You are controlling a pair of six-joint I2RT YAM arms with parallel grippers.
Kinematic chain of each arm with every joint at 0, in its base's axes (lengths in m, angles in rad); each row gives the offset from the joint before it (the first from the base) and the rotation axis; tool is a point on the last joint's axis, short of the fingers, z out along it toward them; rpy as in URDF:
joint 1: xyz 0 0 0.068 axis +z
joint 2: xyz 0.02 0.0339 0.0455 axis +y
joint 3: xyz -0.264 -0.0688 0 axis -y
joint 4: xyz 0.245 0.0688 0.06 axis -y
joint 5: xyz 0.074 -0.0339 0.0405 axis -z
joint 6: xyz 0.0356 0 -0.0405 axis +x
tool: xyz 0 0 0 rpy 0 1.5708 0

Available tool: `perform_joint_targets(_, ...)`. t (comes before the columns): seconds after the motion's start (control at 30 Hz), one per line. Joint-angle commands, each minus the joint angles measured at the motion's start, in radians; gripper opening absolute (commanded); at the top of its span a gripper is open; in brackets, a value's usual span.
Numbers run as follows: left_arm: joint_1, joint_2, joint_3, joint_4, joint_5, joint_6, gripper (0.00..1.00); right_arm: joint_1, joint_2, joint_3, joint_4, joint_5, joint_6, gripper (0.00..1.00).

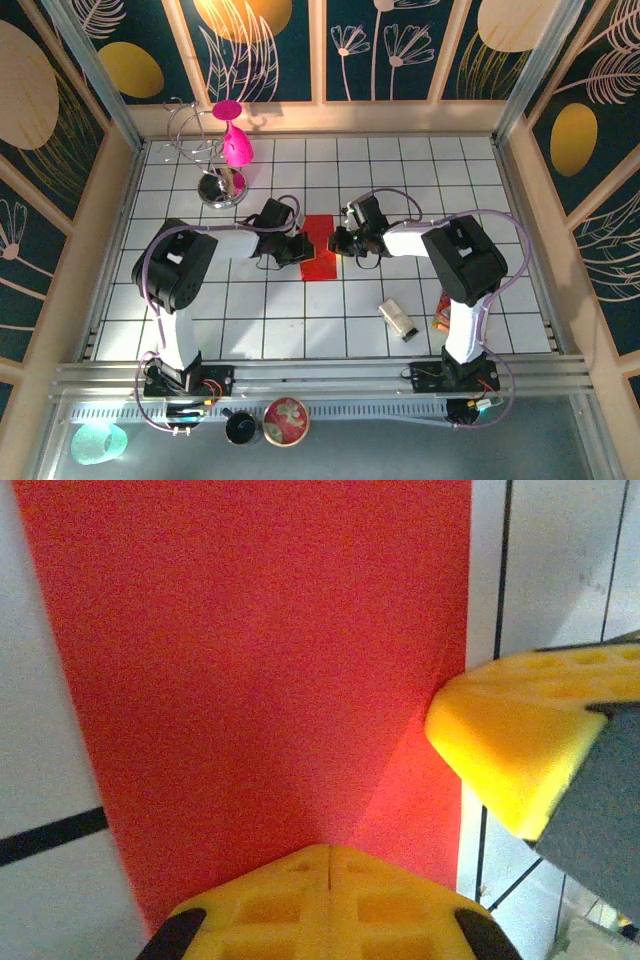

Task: Fold a paper plane with a square sheet of paper (pick it up from the middle)
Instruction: First fold the square sheet of paper in half at the center of the table.

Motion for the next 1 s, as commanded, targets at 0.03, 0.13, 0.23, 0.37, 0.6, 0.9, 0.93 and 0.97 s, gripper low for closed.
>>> perform_joint_targets(0.03, -0.003, -0.054, -0.102, -0.161, -0.068, 0.068, 0.0, 0.005, 0.221, -0.143, -0.326, 0.259, -0.025, 0.06)
perform_joint_targets(0.13, -0.003, -0.091, -0.165, -0.185, -0.097, 0.077, 0.0, 0.005, 0.217, -0.143, -0.325, 0.261, -0.027, 0.07)
perform_joint_targets(0.23, -0.002, -0.142, -0.202, -0.2, -0.124, 0.073, 0.0, 0.005, 0.217, -0.144, -0.322, 0.261, -0.028, 0.06)
perform_joint_targets(0.37, -0.002, -0.245, -0.18, -0.204, -0.15, 0.057, 0.0, 0.005, 0.218, -0.147, -0.319, 0.261, -0.03, 0.07)
perform_joint_targets(0.6, -0.005, -0.239, -0.115, 0.005, -0.058, -0.074, 0.0, 0.005, 0.217, -0.146, -0.313, 0.256, -0.025, 0.06)
perform_joint_targets(0.9, -0.065, -0.066, -0.038, 0.043, -0.015, -0.081, 0.0, 0.005, 0.222, -0.135, -0.314, 0.251, -0.019, 0.06)
perform_joint_targets(0.93, -0.069, -0.055, -0.041, 0.04, -0.015, -0.08, 0.0, 0.005, 0.221, -0.134, -0.316, 0.252, -0.019, 0.07)
perform_joint_targets(0.97, -0.071, -0.048, -0.048, 0.04, -0.014, -0.08, 0.0, 0.004, 0.222, -0.132, -0.316, 0.252, -0.019, 0.07)
